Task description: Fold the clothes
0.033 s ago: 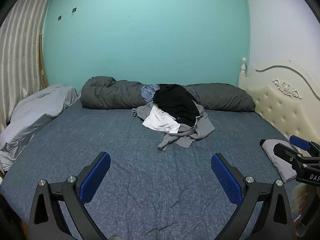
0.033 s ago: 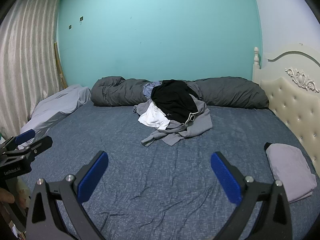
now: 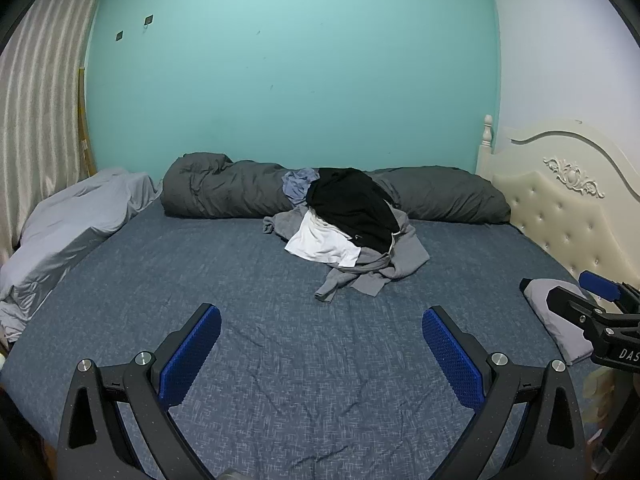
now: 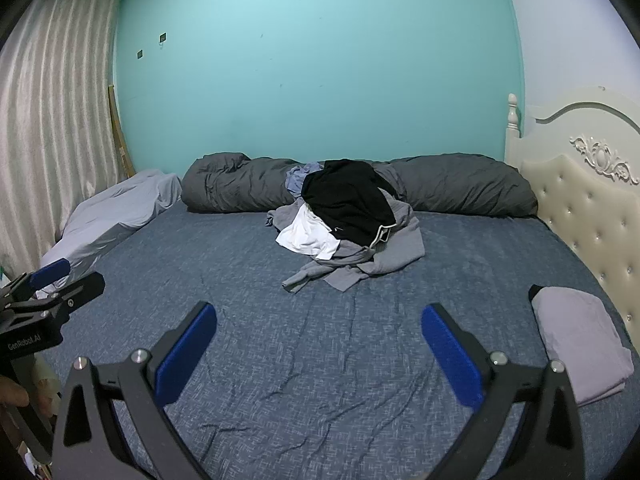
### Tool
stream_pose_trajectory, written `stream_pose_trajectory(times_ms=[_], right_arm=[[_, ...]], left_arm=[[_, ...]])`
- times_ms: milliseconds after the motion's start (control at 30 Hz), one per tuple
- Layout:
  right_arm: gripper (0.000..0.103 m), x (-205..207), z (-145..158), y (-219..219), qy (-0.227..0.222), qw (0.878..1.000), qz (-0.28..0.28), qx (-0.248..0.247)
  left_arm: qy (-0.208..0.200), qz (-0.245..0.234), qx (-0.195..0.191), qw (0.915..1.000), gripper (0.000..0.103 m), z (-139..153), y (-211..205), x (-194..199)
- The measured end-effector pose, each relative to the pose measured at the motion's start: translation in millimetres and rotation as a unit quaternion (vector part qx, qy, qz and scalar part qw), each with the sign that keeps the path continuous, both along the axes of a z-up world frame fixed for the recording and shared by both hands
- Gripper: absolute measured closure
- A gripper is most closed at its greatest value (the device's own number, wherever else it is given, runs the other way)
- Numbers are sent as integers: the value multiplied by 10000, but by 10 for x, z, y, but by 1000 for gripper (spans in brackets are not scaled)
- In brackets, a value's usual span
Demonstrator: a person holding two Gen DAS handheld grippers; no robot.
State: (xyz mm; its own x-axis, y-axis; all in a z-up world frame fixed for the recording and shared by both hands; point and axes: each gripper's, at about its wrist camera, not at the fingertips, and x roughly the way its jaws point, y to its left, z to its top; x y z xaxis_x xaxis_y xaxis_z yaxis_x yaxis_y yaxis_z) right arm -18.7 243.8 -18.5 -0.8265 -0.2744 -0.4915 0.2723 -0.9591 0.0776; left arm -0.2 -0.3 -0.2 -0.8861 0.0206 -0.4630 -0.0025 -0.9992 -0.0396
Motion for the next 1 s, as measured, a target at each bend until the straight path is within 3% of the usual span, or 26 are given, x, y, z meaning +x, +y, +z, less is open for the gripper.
stream_pose_trajectory(times_ms=[600,1000], right_arm=[[0,-4,-47,-11,14,10000,-7,26],[0,-13,-37,7,-15,10000,17,6]], left_arm=[[-40,-16,-11,10000,0,106,27,4],[-48,-81,4,10000,1,26,14,-24]])
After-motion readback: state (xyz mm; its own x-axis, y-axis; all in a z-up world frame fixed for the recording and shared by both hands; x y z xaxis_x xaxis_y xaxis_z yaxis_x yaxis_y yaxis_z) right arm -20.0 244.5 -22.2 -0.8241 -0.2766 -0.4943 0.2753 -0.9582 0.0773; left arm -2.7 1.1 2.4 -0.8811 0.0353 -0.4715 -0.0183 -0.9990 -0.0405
